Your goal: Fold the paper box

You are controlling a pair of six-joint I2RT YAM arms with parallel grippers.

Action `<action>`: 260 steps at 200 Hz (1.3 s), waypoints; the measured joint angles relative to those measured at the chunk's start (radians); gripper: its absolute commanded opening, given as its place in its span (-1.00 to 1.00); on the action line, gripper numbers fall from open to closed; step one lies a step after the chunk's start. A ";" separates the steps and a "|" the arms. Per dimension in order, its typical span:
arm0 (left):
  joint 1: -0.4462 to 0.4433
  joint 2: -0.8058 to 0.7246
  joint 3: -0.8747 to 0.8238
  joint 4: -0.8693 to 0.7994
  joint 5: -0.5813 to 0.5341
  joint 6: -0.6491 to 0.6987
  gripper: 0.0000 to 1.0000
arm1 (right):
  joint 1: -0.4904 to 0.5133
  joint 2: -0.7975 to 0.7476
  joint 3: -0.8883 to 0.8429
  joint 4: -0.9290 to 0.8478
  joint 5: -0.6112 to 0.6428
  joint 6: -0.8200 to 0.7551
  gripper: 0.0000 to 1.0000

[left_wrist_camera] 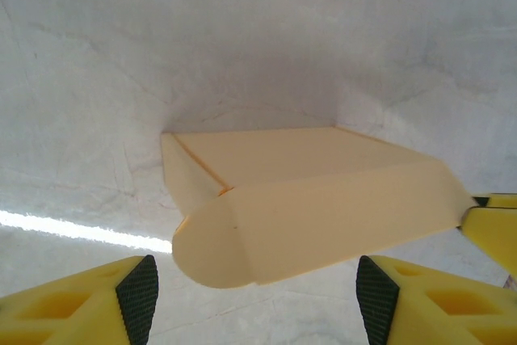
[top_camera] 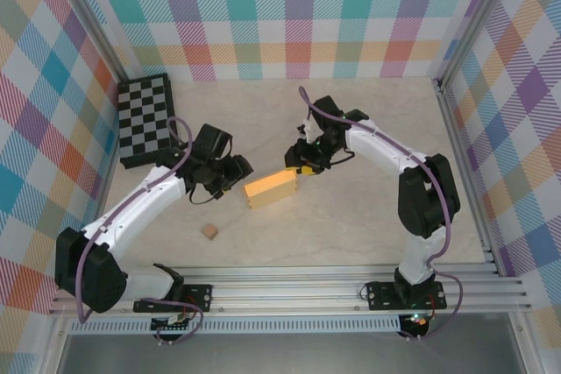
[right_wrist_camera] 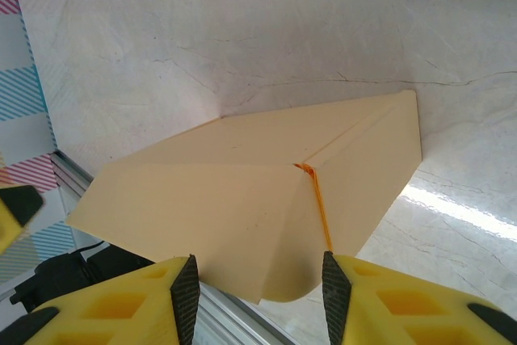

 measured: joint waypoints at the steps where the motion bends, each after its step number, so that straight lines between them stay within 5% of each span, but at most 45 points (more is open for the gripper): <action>1: 0.000 0.000 -0.002 0.000 0.002 -0.001 0.36 | 0.000 0.000 0.000 0.000 0.000 0.000 -0.06; 189: -0.092 0.087 0.025 0.134 0.034 -0.202 0.30 | -0.013 -0.015 -0.023 0.043 0.012 0.032 -0.10; 260: -0.092 0.114 0.047 0.112 0.004 -0.217 -0.18 | -0.017 -0.056 -0.082 0.065 0.023 0.041 -0.38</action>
